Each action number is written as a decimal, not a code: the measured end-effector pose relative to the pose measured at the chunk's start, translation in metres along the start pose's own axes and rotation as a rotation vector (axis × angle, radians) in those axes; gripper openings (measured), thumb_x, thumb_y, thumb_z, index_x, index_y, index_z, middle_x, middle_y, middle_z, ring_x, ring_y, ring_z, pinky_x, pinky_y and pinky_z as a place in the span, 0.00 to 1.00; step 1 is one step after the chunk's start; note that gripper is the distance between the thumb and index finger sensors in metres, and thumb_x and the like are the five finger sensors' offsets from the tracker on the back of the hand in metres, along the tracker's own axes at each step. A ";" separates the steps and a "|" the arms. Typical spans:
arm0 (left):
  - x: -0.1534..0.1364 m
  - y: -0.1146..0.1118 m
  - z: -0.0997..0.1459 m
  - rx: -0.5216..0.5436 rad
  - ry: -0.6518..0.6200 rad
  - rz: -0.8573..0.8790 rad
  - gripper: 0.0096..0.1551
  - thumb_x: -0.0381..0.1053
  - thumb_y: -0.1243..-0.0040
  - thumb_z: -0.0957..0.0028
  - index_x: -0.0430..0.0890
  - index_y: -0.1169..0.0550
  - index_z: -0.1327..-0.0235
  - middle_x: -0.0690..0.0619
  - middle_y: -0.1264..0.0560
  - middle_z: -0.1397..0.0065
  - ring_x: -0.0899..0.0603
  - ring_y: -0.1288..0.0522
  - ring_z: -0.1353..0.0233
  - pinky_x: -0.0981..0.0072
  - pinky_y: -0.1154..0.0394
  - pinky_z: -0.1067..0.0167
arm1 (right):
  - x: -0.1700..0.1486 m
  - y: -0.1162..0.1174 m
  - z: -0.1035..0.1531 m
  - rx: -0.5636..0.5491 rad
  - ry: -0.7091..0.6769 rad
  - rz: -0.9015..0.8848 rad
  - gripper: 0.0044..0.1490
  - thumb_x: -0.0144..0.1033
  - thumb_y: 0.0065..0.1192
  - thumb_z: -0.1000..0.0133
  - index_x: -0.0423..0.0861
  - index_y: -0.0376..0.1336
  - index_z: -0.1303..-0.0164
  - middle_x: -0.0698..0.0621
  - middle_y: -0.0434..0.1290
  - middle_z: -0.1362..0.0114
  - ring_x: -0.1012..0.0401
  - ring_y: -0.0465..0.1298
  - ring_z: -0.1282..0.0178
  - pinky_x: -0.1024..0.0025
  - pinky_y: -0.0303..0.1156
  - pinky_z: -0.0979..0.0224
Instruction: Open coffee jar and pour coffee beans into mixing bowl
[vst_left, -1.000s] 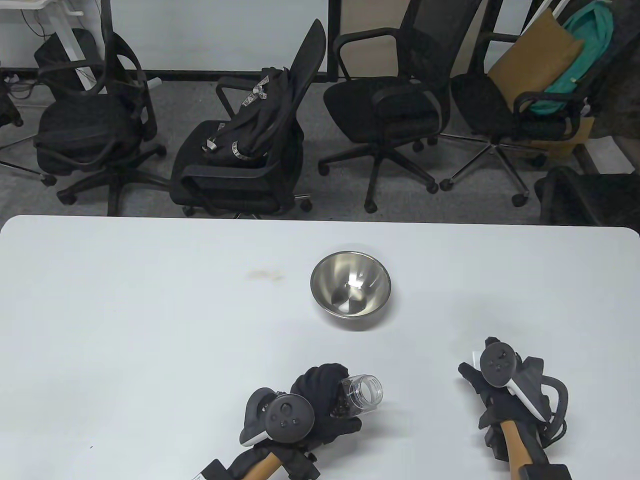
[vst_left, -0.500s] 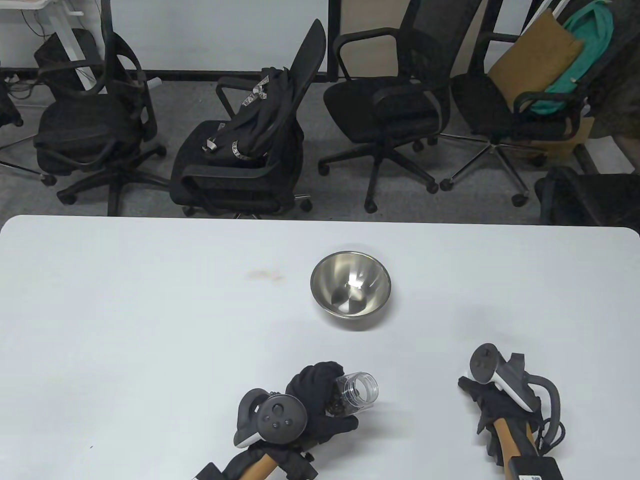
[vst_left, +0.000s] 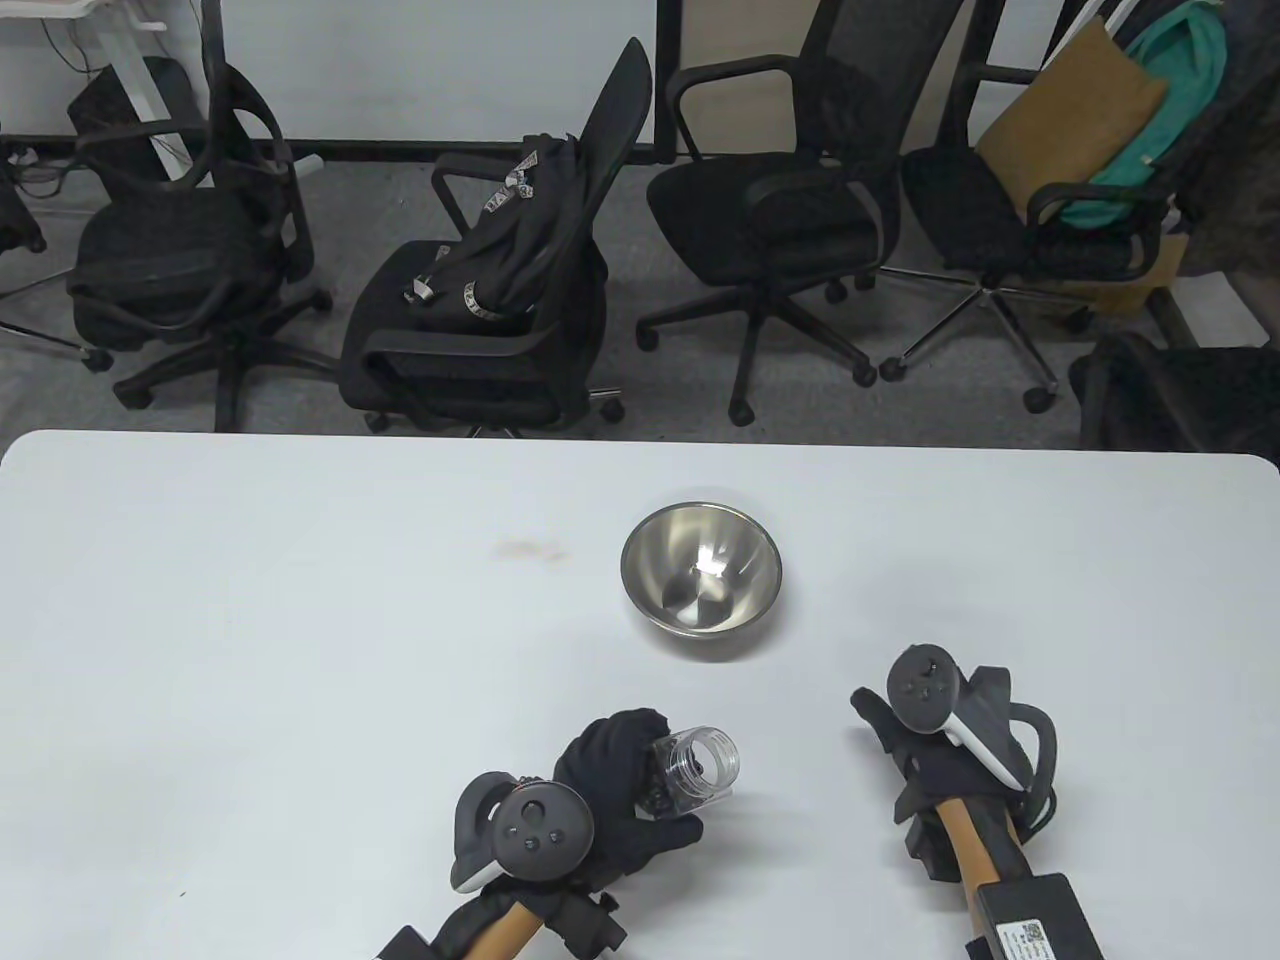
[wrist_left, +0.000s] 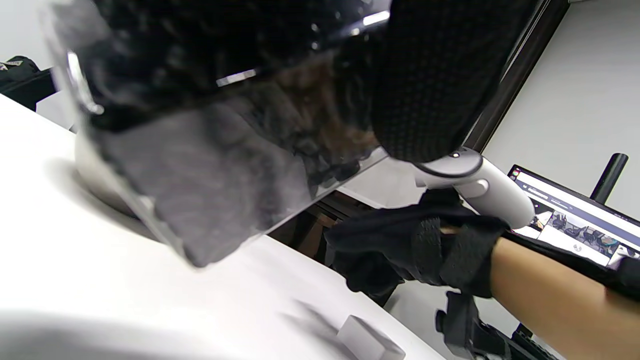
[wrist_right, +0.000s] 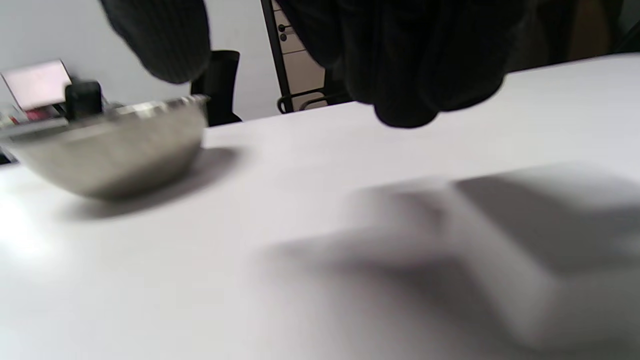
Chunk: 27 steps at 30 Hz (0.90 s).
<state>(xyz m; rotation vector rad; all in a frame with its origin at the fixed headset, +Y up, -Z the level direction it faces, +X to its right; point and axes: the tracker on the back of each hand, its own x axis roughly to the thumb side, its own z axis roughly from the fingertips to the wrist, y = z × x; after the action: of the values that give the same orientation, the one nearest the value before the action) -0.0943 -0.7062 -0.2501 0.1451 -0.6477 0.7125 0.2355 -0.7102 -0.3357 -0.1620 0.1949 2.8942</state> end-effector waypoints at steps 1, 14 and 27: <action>0.000 0.001 0.000 0.005 0.001 0.002 0.56 0.60 0.19 0.54 0.35 0.36 0.24 0.34 0.32 0.23 0.31 0.28 0.28 0.36 0.30 0.30 | 0.006 -0.002 -0.007 0.002 -0.004 -0.066 0.50 0.54 0.56 0.33 0.27 0.51 0.16 0.26 0.65 0.25 0.38 0.73 0.33 0.45 0.72 0.31; -0.003 0.004 -0.001 0.017 0.007 0.022 0.57 0.60 0.19 0.54 0.35 0.36 0.24 0.34 0.32 0.23 0.31 0.28 0.28 0.36 0.30 0.30 | 0.061 0.016 -0.083 0.038 0.088 -0.257 0.49 0.54 0.58 0.33 0.25 0.56 0.22 0.31 0.72 0.33 0.47 0.79 0.43 0.57 0.79 0.40; -0.004 0.006 -0.001 0.024 0.003 0.038 0.56 0.61 0.19 0.54 0.35 0.37 0.24 0.34 0.32 0.23 0.31 0.28 0.28 0.36 0.30 0.30 | 0.066 0.049 -0.123 0.087 0.184 -0.358 0.39 0.41 0.70 0.34 0.25 0.60 0.29 0.35 0.78 0.43 0.62 0.84 0.54 0.73 0.85 0.50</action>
<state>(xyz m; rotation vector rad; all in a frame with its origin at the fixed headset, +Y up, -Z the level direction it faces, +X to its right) -0.1003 -0.7038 -0.2538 0.1542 -0.6405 0.7570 0.1710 -0.7604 -0.4592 -0.4040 0.2910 2.5097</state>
